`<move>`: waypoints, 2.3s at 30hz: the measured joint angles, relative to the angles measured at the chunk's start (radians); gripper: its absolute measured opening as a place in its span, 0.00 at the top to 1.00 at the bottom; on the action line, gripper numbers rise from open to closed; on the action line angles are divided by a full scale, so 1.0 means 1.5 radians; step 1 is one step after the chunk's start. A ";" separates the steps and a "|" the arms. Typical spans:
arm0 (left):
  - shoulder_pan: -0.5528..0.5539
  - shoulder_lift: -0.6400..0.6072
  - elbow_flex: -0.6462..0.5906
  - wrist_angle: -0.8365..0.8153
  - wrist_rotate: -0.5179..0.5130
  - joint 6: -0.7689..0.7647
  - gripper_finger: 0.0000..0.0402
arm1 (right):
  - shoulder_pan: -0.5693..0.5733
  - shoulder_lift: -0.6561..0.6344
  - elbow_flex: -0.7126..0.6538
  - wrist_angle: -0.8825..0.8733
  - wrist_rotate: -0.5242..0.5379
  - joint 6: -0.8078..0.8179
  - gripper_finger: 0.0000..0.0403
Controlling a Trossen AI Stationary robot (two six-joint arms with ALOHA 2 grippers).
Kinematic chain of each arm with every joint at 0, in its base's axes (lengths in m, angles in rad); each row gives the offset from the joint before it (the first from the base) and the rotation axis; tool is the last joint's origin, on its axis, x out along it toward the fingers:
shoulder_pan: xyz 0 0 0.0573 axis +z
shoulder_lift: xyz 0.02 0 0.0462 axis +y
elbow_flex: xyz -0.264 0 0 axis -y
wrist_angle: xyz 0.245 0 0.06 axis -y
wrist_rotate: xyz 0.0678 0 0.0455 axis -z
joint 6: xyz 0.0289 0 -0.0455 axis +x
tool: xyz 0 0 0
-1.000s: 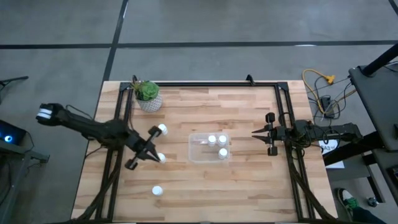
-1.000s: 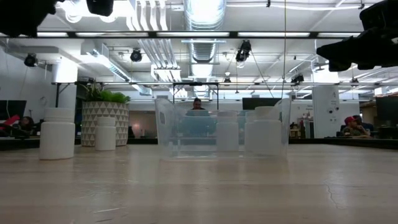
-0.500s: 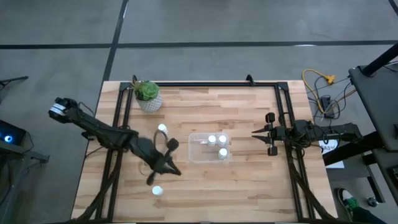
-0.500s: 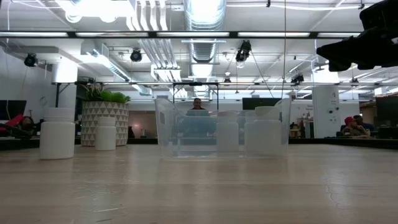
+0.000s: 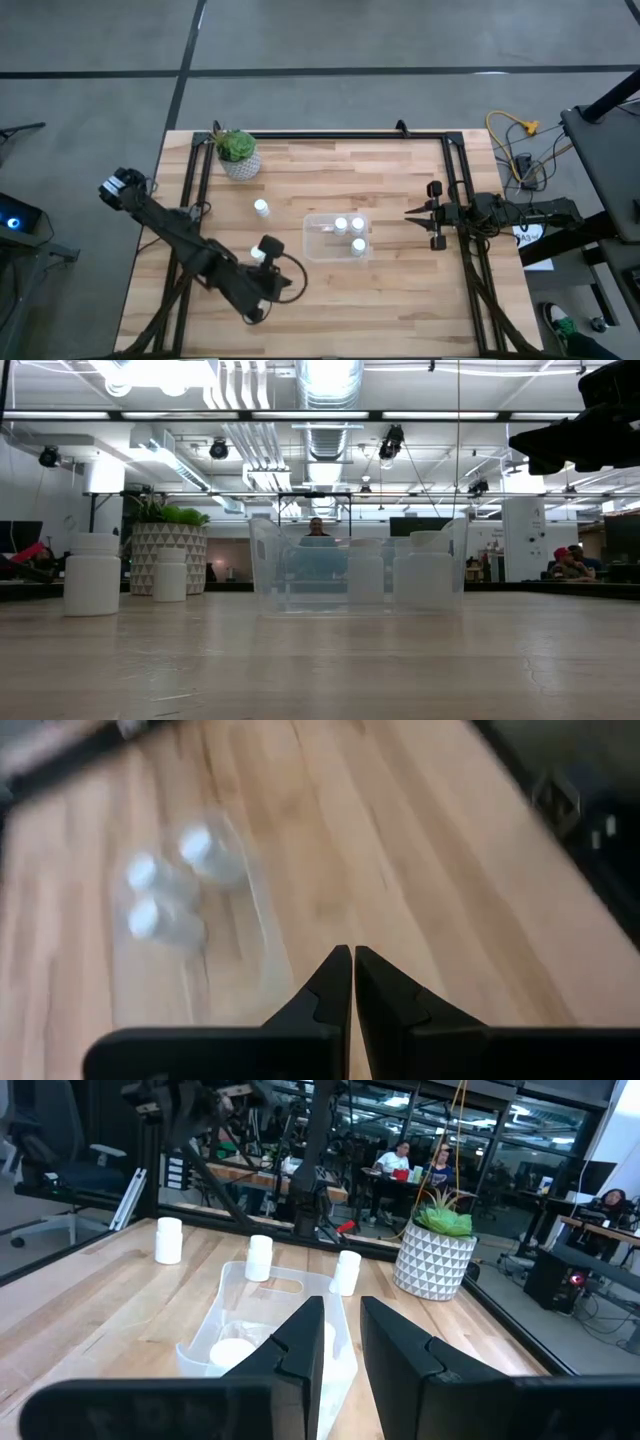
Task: Pick and place pill bottles into a basket
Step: Put the bottom white pill bottle into the transparent bin
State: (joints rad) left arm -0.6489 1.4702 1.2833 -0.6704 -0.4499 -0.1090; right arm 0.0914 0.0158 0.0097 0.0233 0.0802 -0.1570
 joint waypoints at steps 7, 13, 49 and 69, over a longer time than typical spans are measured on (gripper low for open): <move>-0.005 0.059 0.107 -0.246 0.135 -0.221 1.00 | 0.000 0.000 0.000 0.000 0.000 0.000 0.85; -0.009 0.098 0.115 -0.273 0.268 -0.308 1.00 | 0.000 0.000 0.000 0.000 0.000 0.000 0.85; -0.090 0.164 0.114 -0.308 0.257 -0.544 1.00 | 0.000 0.000 0.000 0.001 0.000 0.000 0.85; -0.088 0.163 0.095 -0.310 0.267 -0.569 0.89 | 0.000 0.000 0.000 0.001 0.000 0.000 0.85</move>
State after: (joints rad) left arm -0.7803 1.7149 1.4251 -1.1355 -0.0495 -0.9627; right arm 0.0910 0.0158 0.0097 0.0242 0.0803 -0.1570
